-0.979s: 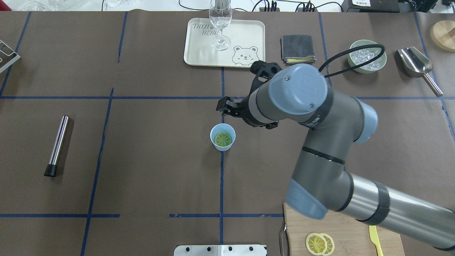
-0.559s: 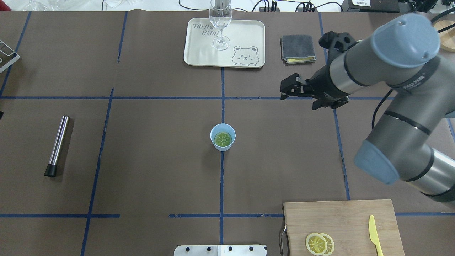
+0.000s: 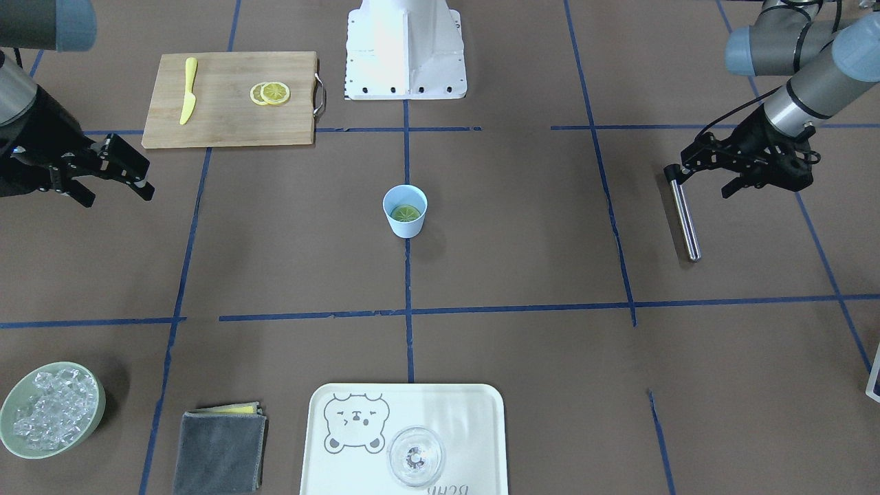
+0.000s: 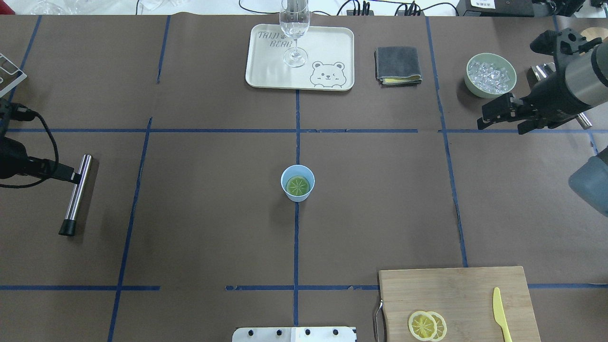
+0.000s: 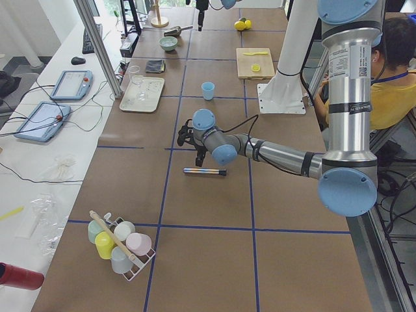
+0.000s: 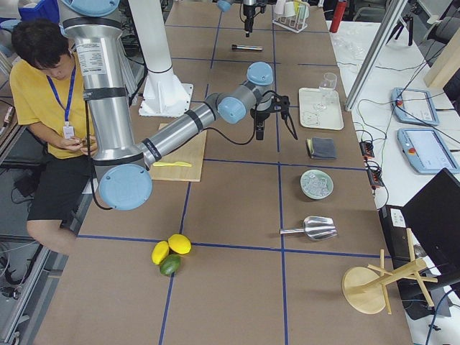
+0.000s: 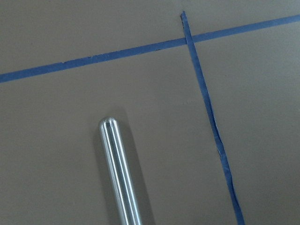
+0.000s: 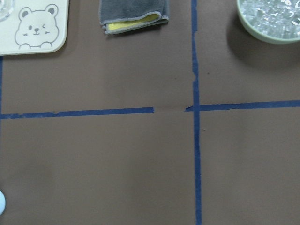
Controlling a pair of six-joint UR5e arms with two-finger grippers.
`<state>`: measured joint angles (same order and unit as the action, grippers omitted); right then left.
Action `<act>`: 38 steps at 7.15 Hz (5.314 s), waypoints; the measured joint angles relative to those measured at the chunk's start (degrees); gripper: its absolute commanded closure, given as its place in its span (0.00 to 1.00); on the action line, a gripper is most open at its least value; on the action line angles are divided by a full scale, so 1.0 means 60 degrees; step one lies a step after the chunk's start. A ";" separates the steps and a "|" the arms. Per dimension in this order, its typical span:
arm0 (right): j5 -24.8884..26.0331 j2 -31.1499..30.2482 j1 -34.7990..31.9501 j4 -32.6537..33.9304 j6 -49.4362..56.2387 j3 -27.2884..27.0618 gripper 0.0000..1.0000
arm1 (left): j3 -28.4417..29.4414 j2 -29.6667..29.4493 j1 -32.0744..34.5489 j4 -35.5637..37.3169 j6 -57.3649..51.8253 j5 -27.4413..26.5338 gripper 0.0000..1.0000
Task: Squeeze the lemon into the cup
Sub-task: 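Retract the right arm while the left arm reaches toward the steel muddler, then grasp the steel muddler upright with the left gripper, then lift the muddler with the left gripper and carry it over the cup, then press the muddler down into the cup onto the lemon slice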
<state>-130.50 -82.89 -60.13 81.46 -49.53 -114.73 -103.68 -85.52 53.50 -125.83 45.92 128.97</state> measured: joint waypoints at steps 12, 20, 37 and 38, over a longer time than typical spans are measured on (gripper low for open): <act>-0.0092 -0.0512 -0.0170 -0.0084 0.0278 -0.0129 0.01 | 0.2034 -0.1335 -0.0656 0.1027 0.0682 -0.1081 1.00; -0.0068 -0.0599 -0.0161 -0.0129 0.0336 -0.0071 0.01 | -0.0566 -0.1600 -0.0494 0.2528 -0.0668 -0.1315 1.00; -0.0173 -0.2493 -0.0847 -0.1649 0.0447 -0.0037 0.00 | 0.0924 -0.6329 -0.5934 -0.3424 -0.2554 -1.1968 1.00; -0.0182 -0.2499 -0.0847 -0.1652 0.0448 -0.0037 0.00 | 0.1147 -0.6463 -0.6089 -0.3525 -0.2606 -1.2213 1.00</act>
<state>-131.59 -97.88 -65.21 71.55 -46.85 -114.95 -96.79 -124.30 16.97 -146.98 30.28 55.69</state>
